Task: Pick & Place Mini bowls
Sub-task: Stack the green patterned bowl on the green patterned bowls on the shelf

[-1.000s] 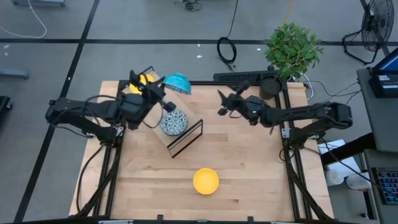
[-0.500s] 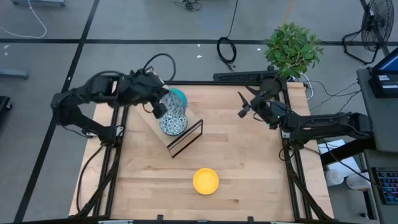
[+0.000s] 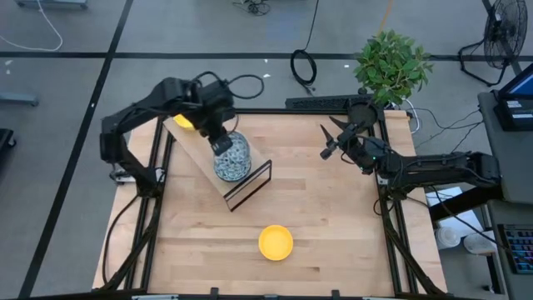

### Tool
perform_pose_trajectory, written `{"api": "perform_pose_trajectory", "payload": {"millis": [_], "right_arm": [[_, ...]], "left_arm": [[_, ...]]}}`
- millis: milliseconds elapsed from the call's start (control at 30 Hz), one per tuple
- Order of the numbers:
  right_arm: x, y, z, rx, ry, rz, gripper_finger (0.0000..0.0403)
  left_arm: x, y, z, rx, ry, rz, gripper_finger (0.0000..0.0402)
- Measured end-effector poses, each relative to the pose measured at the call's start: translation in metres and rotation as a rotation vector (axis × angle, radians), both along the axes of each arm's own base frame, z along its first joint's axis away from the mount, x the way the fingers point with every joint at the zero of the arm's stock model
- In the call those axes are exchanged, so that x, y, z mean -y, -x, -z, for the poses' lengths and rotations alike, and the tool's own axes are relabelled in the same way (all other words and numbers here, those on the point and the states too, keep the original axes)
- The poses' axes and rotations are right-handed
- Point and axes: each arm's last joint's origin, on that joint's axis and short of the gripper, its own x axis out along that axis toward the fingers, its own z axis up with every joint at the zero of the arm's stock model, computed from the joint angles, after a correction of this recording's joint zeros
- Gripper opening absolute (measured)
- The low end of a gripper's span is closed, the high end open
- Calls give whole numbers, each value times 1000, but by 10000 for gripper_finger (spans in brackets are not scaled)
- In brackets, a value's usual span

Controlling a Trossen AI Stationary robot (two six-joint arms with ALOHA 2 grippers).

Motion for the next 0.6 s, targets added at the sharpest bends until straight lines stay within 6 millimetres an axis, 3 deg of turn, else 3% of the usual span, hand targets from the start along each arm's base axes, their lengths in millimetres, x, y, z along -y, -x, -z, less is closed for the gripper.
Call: {"api": "perform_pose_trajectory", "payload": {"millis": [300,600], "right_arm": [[0,0,1,-11,-3,-1,171],[0,0,2,-16,-4,-1,171]], "left_arm": [[-10,-22,20,-43,89,74,11],[-11,-27,32,-79,115,88,11]]}}
